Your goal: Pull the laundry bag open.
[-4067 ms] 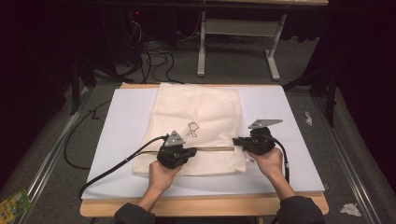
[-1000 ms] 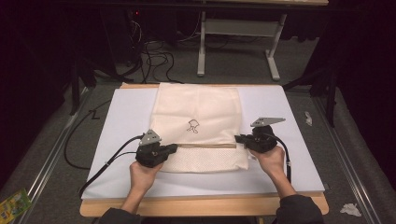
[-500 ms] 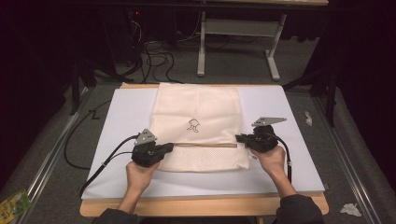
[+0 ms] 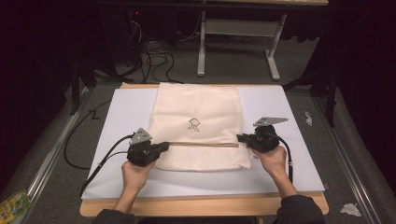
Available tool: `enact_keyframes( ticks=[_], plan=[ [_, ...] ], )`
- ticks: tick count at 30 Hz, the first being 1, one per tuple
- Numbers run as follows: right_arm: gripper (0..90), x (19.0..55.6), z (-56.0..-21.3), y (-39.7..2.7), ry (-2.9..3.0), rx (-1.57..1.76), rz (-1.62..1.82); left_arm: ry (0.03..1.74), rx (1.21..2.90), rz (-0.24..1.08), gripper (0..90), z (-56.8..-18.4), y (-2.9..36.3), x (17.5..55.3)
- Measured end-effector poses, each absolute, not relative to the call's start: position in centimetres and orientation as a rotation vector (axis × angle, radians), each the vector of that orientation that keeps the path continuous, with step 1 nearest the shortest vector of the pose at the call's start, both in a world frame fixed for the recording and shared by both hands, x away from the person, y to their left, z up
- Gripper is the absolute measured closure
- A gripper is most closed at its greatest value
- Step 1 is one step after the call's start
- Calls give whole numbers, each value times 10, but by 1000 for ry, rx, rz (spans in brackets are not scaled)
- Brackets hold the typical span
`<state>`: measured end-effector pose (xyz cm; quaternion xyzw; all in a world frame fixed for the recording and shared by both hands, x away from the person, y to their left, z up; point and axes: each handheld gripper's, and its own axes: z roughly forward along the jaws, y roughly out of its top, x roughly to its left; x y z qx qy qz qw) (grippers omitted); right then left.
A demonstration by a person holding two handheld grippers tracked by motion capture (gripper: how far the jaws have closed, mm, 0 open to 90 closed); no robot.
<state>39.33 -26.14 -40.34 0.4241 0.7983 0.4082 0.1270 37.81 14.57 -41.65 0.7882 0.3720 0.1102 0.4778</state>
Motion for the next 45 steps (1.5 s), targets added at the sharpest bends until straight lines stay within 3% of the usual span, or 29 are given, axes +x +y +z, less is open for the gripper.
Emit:
enact_keyframes(
  ticks=[45],
  plan=[
    [889, 393, -400, -277, 2278, 1259, 1182, 970, 1888, 300, 871, -414, 172, 380]
  ],
)
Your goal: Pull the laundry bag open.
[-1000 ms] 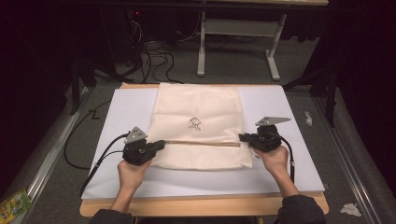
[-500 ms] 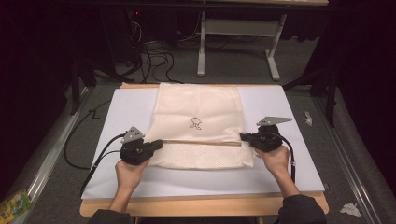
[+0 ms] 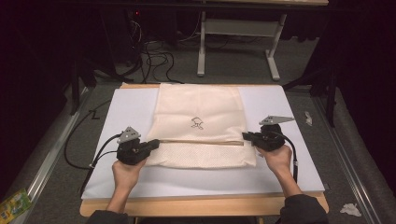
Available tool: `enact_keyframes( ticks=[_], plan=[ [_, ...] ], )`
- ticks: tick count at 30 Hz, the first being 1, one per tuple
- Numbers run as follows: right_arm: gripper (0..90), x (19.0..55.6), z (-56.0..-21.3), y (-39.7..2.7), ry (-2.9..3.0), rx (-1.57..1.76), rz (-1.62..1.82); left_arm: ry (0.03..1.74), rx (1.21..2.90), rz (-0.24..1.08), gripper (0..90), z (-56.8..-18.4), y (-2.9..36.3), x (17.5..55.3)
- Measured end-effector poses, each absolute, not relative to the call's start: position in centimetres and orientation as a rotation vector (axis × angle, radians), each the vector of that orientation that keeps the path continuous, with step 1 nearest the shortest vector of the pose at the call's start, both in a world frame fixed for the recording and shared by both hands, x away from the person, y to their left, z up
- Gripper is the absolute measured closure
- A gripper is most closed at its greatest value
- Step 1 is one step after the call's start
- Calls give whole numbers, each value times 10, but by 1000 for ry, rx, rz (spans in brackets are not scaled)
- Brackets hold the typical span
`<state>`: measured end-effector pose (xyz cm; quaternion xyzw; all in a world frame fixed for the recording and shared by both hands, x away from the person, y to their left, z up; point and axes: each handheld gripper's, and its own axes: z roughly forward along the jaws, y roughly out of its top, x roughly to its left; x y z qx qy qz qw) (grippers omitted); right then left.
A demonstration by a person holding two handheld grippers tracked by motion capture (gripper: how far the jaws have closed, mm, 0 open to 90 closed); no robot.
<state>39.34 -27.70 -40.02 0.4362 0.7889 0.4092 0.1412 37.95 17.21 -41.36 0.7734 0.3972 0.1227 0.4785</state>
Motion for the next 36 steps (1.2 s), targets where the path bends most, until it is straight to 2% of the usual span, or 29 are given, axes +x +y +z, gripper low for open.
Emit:
enact_keyframes(
  ticks=[36],
  plan=[
    [889, 393, -402, -291, 2246, 1292, 1161, 1002, 1871, 319, 872, -413, 186, 381]
  ],
)
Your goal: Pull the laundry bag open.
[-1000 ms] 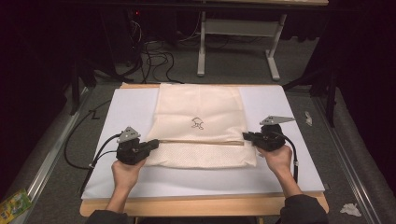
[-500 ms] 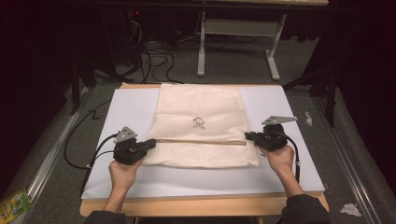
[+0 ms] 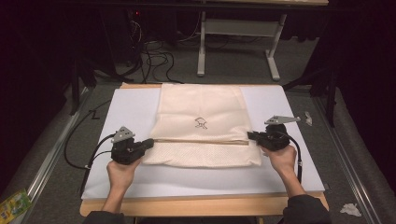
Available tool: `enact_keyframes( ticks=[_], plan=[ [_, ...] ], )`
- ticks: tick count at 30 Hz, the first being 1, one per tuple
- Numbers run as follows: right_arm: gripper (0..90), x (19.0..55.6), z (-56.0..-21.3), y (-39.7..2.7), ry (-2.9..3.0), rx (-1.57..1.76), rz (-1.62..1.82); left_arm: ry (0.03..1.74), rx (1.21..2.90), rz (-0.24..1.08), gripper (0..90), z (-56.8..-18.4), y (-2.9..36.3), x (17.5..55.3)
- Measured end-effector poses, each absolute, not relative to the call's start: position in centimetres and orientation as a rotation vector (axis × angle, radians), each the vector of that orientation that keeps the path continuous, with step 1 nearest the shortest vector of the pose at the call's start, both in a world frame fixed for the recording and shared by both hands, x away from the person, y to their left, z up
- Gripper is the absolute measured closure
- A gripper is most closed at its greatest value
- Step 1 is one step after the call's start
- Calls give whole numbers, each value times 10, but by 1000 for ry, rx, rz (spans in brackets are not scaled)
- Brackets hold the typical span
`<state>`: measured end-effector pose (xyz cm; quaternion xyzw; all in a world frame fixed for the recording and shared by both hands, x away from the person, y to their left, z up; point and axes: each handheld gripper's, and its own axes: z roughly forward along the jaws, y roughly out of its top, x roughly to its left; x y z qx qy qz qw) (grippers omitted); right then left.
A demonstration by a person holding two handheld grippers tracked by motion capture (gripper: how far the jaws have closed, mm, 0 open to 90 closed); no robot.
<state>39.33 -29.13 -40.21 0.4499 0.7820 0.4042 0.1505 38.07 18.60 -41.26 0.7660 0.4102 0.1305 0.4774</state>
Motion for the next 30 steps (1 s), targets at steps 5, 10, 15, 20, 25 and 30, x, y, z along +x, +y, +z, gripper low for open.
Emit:
enact_keyframes(
  ticks=[5, 10, 15, 20, 25, 30],
  plan=[
    [890, 394, -403, -292, 2243, 1293, 1155, 1009, 1871, 328, 872, -412, 188, 381],
    [889, 395, -403, -296, 2232, 1308, 1154, 1017, 1869, 321, 871, -413, 191, 381],
    [889, 395, -402, -298, 2225, 1316, 1158, 1010, 1873, 321, 872, -413, 190, 381],
    [889, 395, -402, -298, 2222, 1311, 1159, 1007, 1875, 320, 872, -414, 190, 381],
    [889, 394, -403, -304, 2205, 1321, 1147, 1009, 1875, 323, 872, -413, 192, 382],
    [889, 393, -404, -309, 2200, 1331, 1146, 1008, 1878, 324, 872, -414, 190, 382]
  ],
)
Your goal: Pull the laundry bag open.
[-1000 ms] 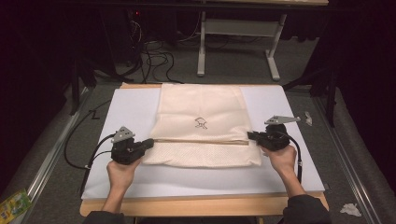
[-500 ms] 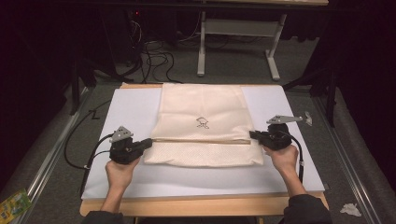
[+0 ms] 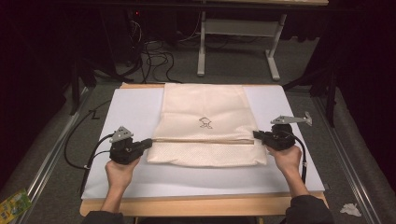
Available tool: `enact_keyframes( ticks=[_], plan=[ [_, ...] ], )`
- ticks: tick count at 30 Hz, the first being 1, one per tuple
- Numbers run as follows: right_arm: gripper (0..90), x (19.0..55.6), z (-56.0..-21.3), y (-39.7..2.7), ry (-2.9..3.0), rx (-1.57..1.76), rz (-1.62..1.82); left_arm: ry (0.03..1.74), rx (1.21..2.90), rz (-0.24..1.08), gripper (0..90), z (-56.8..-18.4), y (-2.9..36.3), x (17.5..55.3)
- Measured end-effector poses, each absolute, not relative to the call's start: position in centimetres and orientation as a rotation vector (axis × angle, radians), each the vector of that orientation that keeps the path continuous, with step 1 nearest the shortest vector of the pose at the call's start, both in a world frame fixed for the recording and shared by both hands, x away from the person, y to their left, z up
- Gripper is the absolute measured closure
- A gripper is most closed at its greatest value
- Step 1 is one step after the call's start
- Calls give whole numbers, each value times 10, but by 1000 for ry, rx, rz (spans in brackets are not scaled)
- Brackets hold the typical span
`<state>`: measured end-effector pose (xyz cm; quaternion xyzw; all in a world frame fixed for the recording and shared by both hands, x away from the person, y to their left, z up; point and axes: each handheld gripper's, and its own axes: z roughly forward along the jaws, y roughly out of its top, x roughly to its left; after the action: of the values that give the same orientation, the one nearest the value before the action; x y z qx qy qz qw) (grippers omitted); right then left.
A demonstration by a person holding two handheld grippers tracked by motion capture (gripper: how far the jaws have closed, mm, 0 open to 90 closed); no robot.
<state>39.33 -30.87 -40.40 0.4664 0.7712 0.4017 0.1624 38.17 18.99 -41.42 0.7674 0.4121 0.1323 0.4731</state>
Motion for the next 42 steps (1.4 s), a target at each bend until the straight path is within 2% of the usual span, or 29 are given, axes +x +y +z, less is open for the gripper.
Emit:
enact_keyframes(
  ticks=[14, 21, 42],
  plan=[
    [889, 394, -407, -313, 2190, 1347, 1123, 1027, 1898, 326, 871, -420, 191, 382],
    [887, 394, -423, -312, 2215, 1392, 1104, 1035, 1914, 320, 871, -431, 190, 379],
    [870, 391, -442, -311, 2241, 1430, 1097, 1046, 1953, 292, 867, -442, 188, 377]
  ],
)
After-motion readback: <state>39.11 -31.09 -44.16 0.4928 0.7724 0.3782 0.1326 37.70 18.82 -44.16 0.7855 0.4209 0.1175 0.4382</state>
